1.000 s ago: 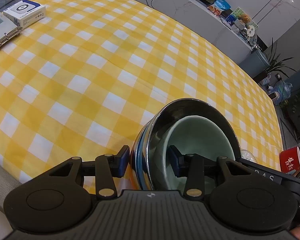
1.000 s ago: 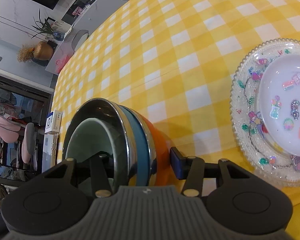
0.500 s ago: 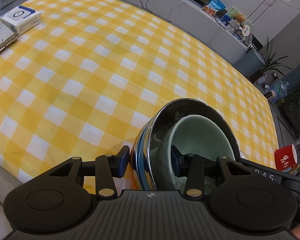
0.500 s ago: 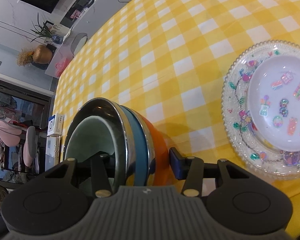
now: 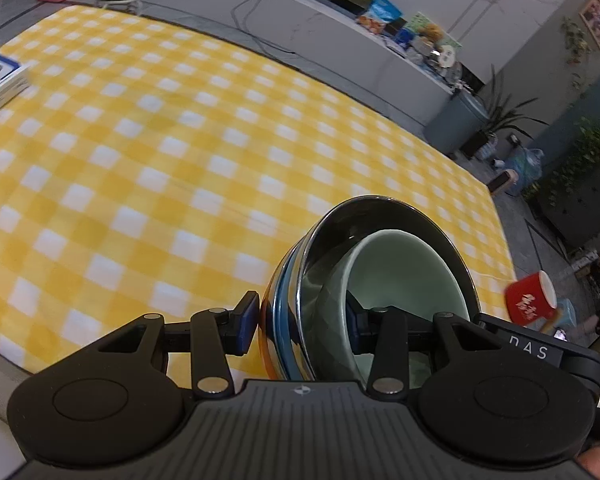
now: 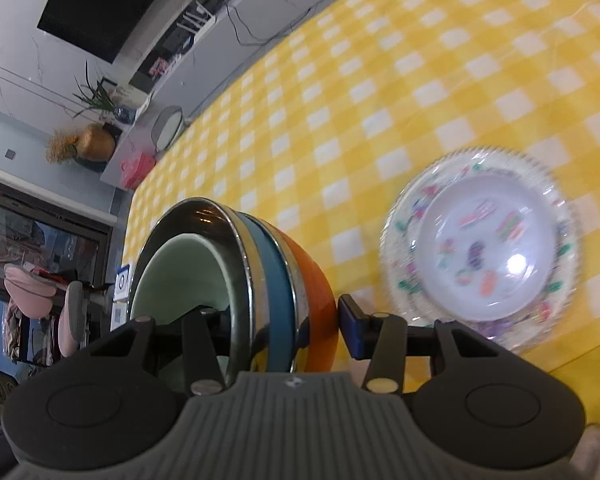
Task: Organize plates and bowls
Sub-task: 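Lift the bowl stack with both grippers and carry it toward the plate stack, then lower the bowl stack onto the small white plate and open both grippers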
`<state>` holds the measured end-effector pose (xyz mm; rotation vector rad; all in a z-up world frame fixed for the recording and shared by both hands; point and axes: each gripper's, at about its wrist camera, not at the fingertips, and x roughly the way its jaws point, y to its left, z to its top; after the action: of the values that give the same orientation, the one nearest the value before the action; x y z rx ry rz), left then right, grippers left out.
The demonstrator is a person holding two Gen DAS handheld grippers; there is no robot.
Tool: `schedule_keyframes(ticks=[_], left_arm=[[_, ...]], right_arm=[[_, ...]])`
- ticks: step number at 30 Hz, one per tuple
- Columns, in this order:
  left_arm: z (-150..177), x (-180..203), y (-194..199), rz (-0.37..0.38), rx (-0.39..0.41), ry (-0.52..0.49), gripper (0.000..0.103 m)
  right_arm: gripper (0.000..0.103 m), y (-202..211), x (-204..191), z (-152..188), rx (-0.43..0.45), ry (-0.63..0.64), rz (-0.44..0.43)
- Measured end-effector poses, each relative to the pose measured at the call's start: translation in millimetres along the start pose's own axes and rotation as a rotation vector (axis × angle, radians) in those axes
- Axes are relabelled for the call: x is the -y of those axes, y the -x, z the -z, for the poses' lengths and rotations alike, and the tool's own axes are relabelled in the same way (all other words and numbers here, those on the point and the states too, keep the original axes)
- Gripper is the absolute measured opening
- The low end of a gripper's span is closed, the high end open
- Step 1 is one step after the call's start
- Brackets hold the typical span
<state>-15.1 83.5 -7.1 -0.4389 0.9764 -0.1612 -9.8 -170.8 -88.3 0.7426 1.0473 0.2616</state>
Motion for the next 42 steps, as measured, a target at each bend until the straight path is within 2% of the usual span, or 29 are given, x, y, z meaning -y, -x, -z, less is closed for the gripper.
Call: schedule_keyframes(ticks=[9,16,23,31,38,42], left_arm=[[1,43,-15,0.078,-0.019,-0.027,0.047],[5,68,-41,0.091,-0.062,-0.04,0.047],[13,74,-70,0.08,-0.125,-0.026,0.047],[19,79,-89,0.076,-0.154,-0.03,0.046],[22,78,-99,0.059,-0.172,-0.031,0.046],[21,75,-97,0.044,-0.149,-0.039,0.043]], right_arm=[[0.046,44,28,-24,0.063,-0.004,0.017],[0.046,60,54,-37,0.067,-0.018,0.042],[0.046,51,84,-43,0.039,-0.06,0.067],[0.046,44,102,-47,0.028,-0.082,0.075],[0.046,34,109,-47,0.017,-0.084,0.092],[0.047,26,110,-46,0.008,-0.086,0.084]])
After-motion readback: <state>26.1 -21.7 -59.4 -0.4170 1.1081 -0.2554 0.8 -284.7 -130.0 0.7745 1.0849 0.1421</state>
